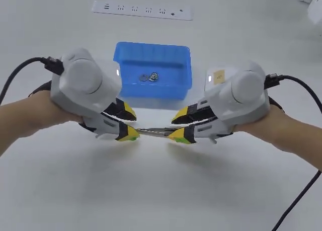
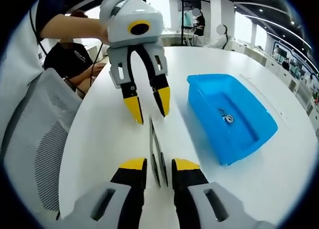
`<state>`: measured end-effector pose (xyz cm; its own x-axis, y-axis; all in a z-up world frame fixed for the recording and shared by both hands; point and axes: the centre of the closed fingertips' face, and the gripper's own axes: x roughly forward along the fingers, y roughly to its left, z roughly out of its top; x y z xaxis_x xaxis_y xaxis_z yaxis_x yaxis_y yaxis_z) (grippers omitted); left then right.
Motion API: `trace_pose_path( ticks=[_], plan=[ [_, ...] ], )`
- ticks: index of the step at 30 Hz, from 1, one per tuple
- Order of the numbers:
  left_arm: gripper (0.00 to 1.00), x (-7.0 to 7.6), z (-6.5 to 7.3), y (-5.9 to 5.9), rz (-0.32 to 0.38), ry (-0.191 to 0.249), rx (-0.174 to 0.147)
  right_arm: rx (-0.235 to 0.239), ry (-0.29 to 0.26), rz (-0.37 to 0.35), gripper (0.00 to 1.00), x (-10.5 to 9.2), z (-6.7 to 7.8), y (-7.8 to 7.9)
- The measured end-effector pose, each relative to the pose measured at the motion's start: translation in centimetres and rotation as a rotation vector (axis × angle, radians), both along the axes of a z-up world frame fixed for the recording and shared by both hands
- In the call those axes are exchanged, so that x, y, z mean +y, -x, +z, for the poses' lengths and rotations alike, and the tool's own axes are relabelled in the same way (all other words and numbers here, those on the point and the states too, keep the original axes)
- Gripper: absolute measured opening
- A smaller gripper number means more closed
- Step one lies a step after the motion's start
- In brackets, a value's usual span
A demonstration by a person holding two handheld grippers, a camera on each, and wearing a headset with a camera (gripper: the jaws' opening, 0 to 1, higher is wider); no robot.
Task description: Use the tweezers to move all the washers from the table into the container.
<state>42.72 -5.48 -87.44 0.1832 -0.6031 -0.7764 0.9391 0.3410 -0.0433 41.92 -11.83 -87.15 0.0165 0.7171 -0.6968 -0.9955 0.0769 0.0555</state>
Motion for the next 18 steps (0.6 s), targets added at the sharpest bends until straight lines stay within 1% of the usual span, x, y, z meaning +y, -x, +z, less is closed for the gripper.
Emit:
trace_pose_path(
  ticks=[1,2,3,5,6,7,8,10,11,12,14,16,18],
  plan=[
    [0.31,0.4,0.3,0.3,0.024,0.002,0.009,-0.007,-0.007,-0.021,0.23,-0.3,0.3,0.1],
    [0.35,0.7,0.7,0.5,0.042,0.010,0.004,-0.011,-0.013,-0.033,0.23,-0.6,0.6,0.1],
    [0.37,0.8,1.3,0.6,0.083,0.033,-0.006,-0.024,-0.030,-0.056,0.24,-0.9,1.1,0.3],
    [0.42,1.0,2.2,1.1,0.145,0.079,0.007,-0.032,-0.052,-0.087,0.24,-1.3,1.7,0.4],
    [0.44,1.1,2.9,1.5,0.167,0.116,0.001,-0.060,-0.070,-0.122,0.25,-1.8,2.4,0.3],
    [0.46,1.1,3.2,1.6,0.172,0.126,-0.009,-0.091,-0.090,-0.146,0.27,-2.3,3.2,0.4],
    [0.47,1.3,3.7,2.1,0.188,0.150,-0.026,-0.098,-0.105,-0.162,0.29,-2.6,3.7,0.6],
    [0.51,1.9,4.2,3.5,0.206,0.158,-0.022,-0.100,-0.148,-0.211,0.34,-3.5,4.8,1.2],
    [0.55,2.1,4.3,3.9,0.214,0.159,-0.028,-0.108,-0.172,-0.238,0.35,-4.0,5.3,1.6],
    [0.58,2.6,4.5,4.6,0.229,0.158,-0.040,-0.113,-0.169,-0.236,0.39,-4.4,5.5,2.1],
    [0.65,3.4,4.8,5.6,0.271,0.162,-0.052,-0.132,-0.173,-0.262,0.45,-5.3,6.0,2.8],
    [0.72,4.0,5.2,6.6,0.307,0.167,-0.057,-0.143,-0.165,-0.289,0.50,-6.2,6.3,3.4],
    [0.76,4.3,5.8,7.6,0.322,0.173,-0.064,-0.186,-0.148,-0.299,0.54,-7.0,6.7,3.9]
  ],
)
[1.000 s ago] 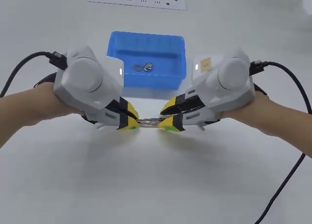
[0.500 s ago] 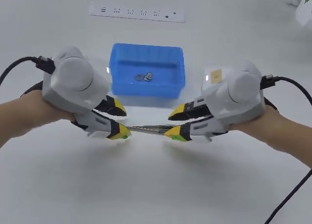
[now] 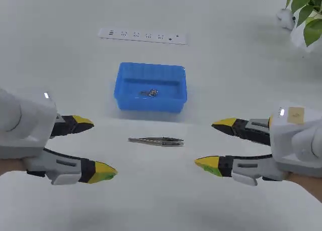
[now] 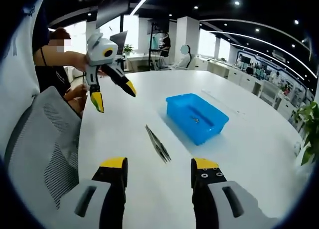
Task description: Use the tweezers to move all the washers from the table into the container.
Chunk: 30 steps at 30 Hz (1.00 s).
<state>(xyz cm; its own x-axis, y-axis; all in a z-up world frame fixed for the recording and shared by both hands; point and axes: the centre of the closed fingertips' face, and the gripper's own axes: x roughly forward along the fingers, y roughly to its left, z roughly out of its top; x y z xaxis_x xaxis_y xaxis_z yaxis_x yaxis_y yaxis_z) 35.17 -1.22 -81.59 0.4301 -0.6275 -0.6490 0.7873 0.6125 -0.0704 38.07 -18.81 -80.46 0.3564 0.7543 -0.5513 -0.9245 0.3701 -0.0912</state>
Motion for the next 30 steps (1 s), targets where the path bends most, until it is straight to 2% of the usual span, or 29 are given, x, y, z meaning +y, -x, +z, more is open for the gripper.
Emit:
trace_pose_path(
  ticks=[4,6,9,11,13,14,18,22,27,30],
  plan=[
    [0.84,0.0,1.4,0.7,0.034,0.016,-0.029,-0.033,-0.025,-0.041,0.69,-0.2,1.2,0.5],
    [0.89,0.0,1.9,0.8,0.042,0.014,-0.037,-0.060,-0.008,-0.048,0.78,-0.3,1.5,0.5],
    [0.98,0.0,2.6,1.1,0.038,-0.010,-0.059,-0.082,0.028,-0.038,0.86,-0.5,1.6,0.9],
    [0.99,0.1,3.2,1.4,0.029,-0.038,-0.079,-0.100,0.042,-0.025,0.89,-0.6,1.9,1.3],
    [0.99,0.3,3.9,1.5,0.032,-0.050,-0.106,-0.128,0.049,-0.036,0.98,-0.9,2.3,1.5],
    [0.99,0.3,4.6,1.5,0.036,-0.047,-0.131,-0.132,0.049,-0.039,0.99,-1.0,2.5,1.8],
    [0.99,0.4,5.4,2.2,0.041,-0.047,-0.145,-0.134,0.044,-0.066,1.00,-1.7,3.0,2.4],
    [0.99,0.4,5.2,3.1,0.035,-0.053,-0.133,-0.128,0.049,-0.084,1.00,-2.3,3.2,3.0],
    [0.99,0.8,4.8,4.1,0.031,-0.076,-0.115,-0.138,0.074,-0.070,1.00,-2.3,3.5,3.7],
    [0.99,1.1,5.1,4.2,0.044,-0.070,-0.122,-0.156,0.096,-0.051,1.00,-2.0,3.7,3.9]
  ],
)
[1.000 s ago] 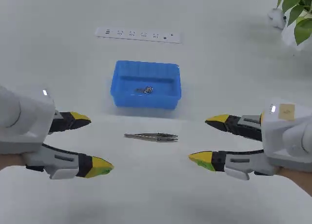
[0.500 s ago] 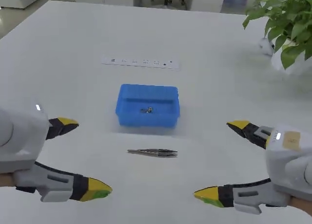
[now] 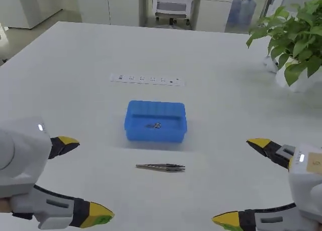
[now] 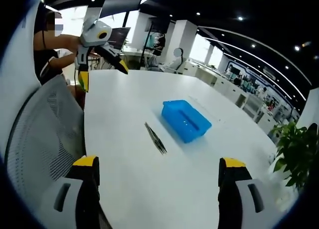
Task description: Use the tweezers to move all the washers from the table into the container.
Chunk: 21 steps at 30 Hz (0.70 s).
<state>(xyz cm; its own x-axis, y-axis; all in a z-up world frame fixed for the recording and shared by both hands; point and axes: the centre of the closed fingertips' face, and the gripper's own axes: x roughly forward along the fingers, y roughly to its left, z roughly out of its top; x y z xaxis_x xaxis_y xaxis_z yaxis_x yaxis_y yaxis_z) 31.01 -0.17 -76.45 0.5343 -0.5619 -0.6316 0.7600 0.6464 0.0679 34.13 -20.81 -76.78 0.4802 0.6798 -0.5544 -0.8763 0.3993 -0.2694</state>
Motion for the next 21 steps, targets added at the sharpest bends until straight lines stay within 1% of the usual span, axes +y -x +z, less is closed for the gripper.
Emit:
trace_pose_path(
  ticks=[2,3,5,7,9,11,13,14,16,19,21],
  plan=[
    [0.99,0.0,0.3,-0.1,0.009,0.009,-0.012,-0.006,0.012,0.011,1.00,0.3,0.2,0.2],
    [0.99,0.0,0.3,-0.1,0.011,0.013,-0.012,-0.010,0.017,0.016,1.00,0.5,0.2,0.2],
    [0.99,-0.3,0.4,0.0,0.006,0.024,-0.009,-0.016,0.027,0.023,1.00,0.7,0.3,0.3],
    [0.99,-0.4,0.4,0.1,0.005,0.021,-0.007,-0.021,0.035,0.025,1.00,0.9,0.4,0.5],
    [0.99,-0.4,0.4,0.2,0.004,0.019,-0.006,-0.039,0.048,0.025,1.00,0.9,0.6,0.5],
    [0.99,-0.4,0.4,0.2,0.019,0.024,-0.002,-0.042,0.055,0.021,1.00,0.8,0.6,0.5],
    [0.99,-0.6,0.7,0.4,0.026,0.048,-0.004,-0.039,0.046,0.005,1.00,0.6,0.7,0.5],
    [0.99,-0.6,0.8,0.4,0.026,0.055,-0.004,-0.039,0.034,-0.001,1.00,0.5,0.9,0.5],
    [0.99,-0.7,0.9,0.6,0.025,0.060,-0.002,-0.033,0.030,-0.013,1.00,0.2,0.9,0.5],
    [0.99,-0.6,0.7,0.8,0.013,0.042,0.007,-0.025,0.025,-0.022,1.00,-0.2,0.9,0.5],
    [0.99,-0.6,0.7,0.9,0.013,0.036,0.008,-0.006,-0.002,-0.025,1.00,-0.3,0.9,0.6]
  ],
)
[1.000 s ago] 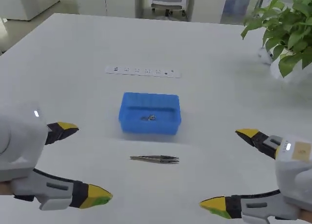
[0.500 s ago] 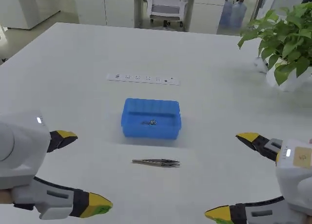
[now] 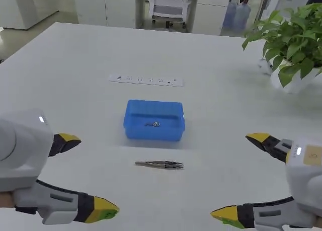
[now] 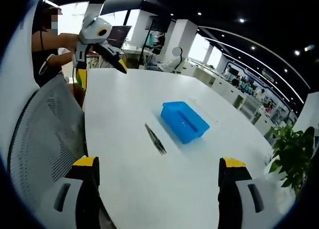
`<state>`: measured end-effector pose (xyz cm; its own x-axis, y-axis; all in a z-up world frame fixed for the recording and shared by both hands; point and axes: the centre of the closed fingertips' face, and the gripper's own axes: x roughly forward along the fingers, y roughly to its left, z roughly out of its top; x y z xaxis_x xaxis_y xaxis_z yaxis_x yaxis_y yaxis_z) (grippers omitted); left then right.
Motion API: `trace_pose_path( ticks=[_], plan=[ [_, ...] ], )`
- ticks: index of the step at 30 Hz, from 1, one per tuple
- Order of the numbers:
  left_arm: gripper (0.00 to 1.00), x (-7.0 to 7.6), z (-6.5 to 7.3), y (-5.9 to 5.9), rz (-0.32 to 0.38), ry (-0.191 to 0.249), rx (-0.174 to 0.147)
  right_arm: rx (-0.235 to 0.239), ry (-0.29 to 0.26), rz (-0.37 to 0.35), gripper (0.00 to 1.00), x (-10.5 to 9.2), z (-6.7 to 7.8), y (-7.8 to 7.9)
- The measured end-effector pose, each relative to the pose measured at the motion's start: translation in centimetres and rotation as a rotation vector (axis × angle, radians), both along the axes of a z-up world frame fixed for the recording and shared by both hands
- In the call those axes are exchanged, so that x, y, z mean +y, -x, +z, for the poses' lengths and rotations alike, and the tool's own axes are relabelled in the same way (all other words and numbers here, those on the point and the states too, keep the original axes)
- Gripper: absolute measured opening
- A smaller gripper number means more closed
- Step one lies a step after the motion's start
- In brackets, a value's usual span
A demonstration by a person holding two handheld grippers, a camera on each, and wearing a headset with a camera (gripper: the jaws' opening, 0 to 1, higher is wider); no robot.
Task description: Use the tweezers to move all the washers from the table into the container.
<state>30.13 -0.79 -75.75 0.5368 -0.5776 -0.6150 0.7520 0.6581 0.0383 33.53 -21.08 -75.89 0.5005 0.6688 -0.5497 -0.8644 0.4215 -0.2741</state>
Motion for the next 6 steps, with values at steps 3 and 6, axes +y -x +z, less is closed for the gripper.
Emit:
trace_pose_path(
  ticks=[3,6],
  plan=[
    [0.99,-0.12,0.16,0.08,0.005,0.011,0.005,0.040,-0.041,-0.025,1.00,-0.21,-0.17,-0.12],
    [0.99,-0.12,0.25,0.12,0.008,0.010,0.010,0.055,-0.082,-0.032,1.00,-0.16,-0.03,-0.19]
  ],
)
